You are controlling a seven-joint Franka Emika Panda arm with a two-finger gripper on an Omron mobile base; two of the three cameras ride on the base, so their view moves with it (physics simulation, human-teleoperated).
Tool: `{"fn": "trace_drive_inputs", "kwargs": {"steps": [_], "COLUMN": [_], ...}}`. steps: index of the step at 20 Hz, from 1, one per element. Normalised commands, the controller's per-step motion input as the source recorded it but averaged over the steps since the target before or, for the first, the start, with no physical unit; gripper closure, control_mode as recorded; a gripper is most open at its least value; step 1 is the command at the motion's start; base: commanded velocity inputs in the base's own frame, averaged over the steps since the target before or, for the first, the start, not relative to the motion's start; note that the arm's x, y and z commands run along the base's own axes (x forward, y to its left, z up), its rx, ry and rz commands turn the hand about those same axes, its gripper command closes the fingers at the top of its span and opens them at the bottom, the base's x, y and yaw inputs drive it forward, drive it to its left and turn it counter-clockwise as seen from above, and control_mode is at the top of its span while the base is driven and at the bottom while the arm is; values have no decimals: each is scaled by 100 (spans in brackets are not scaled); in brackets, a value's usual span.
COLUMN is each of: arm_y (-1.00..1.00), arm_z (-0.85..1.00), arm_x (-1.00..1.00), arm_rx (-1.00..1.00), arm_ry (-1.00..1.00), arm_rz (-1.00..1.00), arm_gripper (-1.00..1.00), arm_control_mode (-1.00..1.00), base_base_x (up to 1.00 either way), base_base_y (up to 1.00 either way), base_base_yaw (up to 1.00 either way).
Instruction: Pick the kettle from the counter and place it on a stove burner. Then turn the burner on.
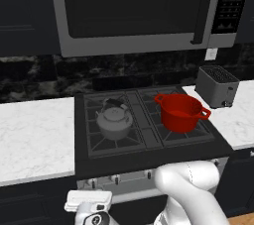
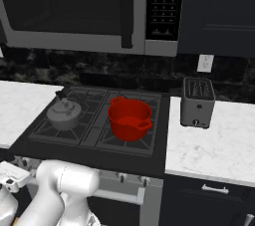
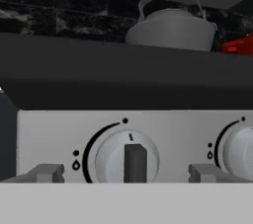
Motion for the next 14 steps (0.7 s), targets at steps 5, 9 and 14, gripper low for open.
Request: {"fn": "trace_drive_inputs", "kwargs": {"steps": [5,9,14], "arm_y": [0,-5,0], "arm_z": [-16,3,5], "arm_x": [18,6,0], "arm_rx": [-3,1,0], "arm_ry": [0,0,0], "arm_rz": [3,0,0], "arm_gripper": [-100,-100,-100], "arm_control_mode": [-100,-100,-100], "base_base_x": [0,0,0], "base_base_y": [0,0,0], "base_base_yaw": [0,0,0]}}
